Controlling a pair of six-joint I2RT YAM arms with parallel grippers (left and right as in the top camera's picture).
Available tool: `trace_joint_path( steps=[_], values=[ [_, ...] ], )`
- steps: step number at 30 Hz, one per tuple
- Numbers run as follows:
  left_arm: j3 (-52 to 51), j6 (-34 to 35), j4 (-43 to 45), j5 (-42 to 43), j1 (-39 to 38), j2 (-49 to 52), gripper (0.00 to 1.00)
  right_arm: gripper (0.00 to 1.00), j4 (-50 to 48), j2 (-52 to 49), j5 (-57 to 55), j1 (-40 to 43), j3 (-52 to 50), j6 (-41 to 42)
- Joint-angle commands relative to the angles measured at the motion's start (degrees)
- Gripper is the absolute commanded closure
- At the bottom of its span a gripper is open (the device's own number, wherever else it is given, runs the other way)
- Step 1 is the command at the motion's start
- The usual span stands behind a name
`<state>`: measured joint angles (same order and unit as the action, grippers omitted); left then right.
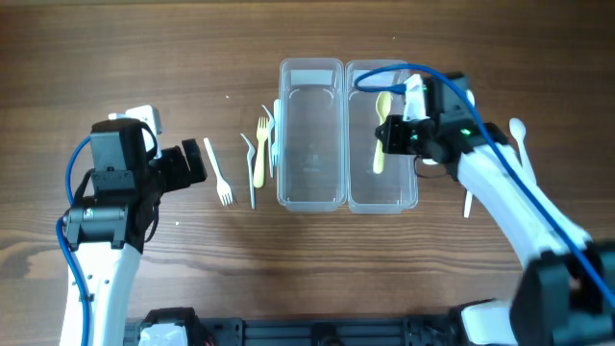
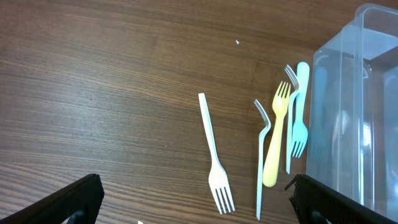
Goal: Pack container
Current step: 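Carry the yellow spoon into the right container and release it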
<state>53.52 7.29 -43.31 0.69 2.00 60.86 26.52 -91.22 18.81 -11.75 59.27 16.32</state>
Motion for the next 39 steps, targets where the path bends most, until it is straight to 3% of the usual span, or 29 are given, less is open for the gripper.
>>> trace_joint_path(
  steps=[1,8,12,17,24,31,36,39],
  values=[
    [1.1,-1.1,0.2,-0.3,0.4,-0.1,0.0,0.86,-0.5,-3.3,2.7,-0.4,-0.8,1.4],
    [1.1,-1.1,0.2,-0.3,0.4,-0.1,0.0,0.55,5.3,6.5,0.9,0.0,3.8,-2.9],
    [1.1,-1.1,0.2,-0.3,0.4,-0.1,0.0,0.46,8.3,16.1,-10.0,5.1,6.9,-3.0],
    [1.1,-1.1,0.2,-0.3,0.4,-0.1,0.0,0.44,12.6,19.1,-20.0,19.3,6.8,-5.9],
    [1.1,-1.1,0.2,-0.3,0.4,-0.1,0.0,0.4,11.4,5.7,-19.9,36.5,6.8,-6.3],
    [1.1,-1.1,0.2,-0.3,0.4,-0.1,0.0,0.4,3.5,-9.0,-14.4,38.7,6.8,-19.1],
    [1.1,-1.1,0.2,-0.3,0.4,-0.1,0.0,0.42,-0.9,-12.5,-14.7,38.8,6.8,-29.4],
    [1.1,-1.1,0.2,-0.3,0.4,-0.1,0.0,0.45,-3.1,-12.5,-15.4,38.8,6.8,-31.3]
  ],
)
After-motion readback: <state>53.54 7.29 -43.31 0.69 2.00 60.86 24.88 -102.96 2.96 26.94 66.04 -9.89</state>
